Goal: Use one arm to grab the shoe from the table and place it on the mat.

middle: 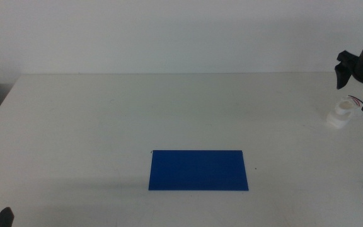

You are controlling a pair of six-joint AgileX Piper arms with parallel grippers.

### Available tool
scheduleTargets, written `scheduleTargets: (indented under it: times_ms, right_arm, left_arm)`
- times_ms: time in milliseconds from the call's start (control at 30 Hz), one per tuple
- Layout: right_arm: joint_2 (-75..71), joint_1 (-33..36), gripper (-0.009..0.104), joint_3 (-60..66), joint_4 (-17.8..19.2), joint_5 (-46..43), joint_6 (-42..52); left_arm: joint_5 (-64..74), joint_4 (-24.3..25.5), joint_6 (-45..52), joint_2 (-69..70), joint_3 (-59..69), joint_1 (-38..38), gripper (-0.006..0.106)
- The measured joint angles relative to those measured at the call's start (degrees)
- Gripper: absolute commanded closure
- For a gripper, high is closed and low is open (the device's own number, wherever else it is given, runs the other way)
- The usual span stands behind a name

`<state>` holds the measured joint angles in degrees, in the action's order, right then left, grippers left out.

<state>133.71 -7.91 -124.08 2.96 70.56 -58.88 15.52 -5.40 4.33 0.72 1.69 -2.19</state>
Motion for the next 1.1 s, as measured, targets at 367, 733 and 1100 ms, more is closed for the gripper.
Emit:
scheduleTargets:
  times_ms: [367, 733, 1100]
  right_arm:
    - [2.59, 0.00, 0.011, 0.07, 0.31, -0.10, -0.23]
    - [3.23, 0.00, 0.055, 0.13, 0.93, -0.23, -0.72]
    - [2.39, 0.28, 0.099, 0.15, -1.54, -0.24, -0.74]
  left_arm:
    - [0.00, 0.00, 0.05, 0.00, 0.00, 0.00, 0.007]
    - [0.00, 0.00, 0.05, 0.00, 0.00, 0.00, 0.007]
    - [0.00, 0.00, 0.05, 0.00, 0.00, 0.00, 0.007]
